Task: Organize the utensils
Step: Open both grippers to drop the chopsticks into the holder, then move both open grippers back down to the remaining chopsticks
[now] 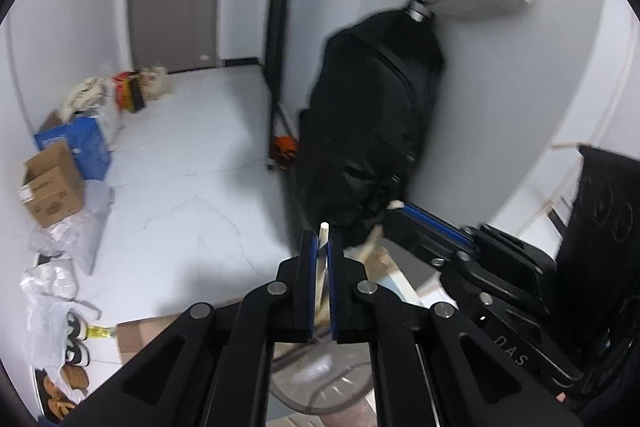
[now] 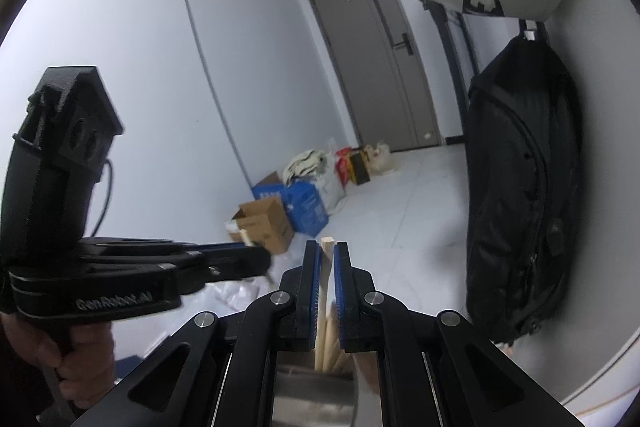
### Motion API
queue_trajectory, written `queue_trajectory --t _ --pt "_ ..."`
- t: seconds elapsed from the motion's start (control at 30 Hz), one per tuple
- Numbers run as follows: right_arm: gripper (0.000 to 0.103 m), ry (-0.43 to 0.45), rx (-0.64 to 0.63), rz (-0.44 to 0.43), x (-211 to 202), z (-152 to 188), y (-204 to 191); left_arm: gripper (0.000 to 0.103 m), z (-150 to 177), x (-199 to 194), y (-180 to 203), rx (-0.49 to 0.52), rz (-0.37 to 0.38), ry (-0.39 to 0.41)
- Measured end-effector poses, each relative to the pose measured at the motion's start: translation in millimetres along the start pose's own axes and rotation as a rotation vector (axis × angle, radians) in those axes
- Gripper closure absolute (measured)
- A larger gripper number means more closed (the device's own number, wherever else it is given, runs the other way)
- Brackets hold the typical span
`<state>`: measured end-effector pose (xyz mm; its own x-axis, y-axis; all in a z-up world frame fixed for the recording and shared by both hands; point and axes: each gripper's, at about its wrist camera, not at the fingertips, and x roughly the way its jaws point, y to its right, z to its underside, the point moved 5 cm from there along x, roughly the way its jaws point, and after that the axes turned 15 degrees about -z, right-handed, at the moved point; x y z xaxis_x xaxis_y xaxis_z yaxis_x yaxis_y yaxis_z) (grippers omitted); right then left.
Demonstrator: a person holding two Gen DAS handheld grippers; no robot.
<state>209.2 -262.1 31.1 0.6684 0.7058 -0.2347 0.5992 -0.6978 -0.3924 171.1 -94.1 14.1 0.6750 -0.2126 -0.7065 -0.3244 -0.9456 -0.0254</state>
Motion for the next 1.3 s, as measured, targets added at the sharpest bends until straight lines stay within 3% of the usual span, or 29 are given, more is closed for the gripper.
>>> queue_trajectory --t 0.1,0.23,0.5,0.77,0.93,1.1,1.2,1.3 --pt "0.093 -0.016 0.001 -0.005 -5.7 2.2 0.0 0.102 1.0 -1.6 0.5 0.032 -0.062 -0.002" --pt "0.066 0.004 0.051 0.009 -28.2 5.8 6.7 0.102 3.9 -12.0 -9.5 0.003 -0.082 -0.005" --pt "0.056 0.038 0.109 0.065 -69.5 7.6 9.4 0.095 23.7 -35.7 -27.3 -0.107 -0.179 0.016" --pt "0.045 0.05 0.052 0.053 -98.5 13.5 -30.6 0.093 51.3 -62.3 -26.3 -0.17 -0.246 0.041" --pt "0.033 0.054 0.022 0.042 -113.1 23.1 -51.9 0.061 62.7 -79.5 -24.2 -0.202 -0.263 0.082" --pt "0.018 0.046 -0.004 0.038 -124.1 33.8 -68.5 0.06 76.0 -86.7 -18.8 -0.203 -0.266 0.085" --pt "0.011 0.038 -0.013 0.035 -129.7 42.1 -77.4 0.049 84.7 -90.4 -17.0 -0.209 -0.266 0.082" --pt "0.004 0.032 -0.018 0.032 -132.9 51.6 -83.6 0.045 94.2 -96.9 -12.5 -0.204 -0.261 0.104"
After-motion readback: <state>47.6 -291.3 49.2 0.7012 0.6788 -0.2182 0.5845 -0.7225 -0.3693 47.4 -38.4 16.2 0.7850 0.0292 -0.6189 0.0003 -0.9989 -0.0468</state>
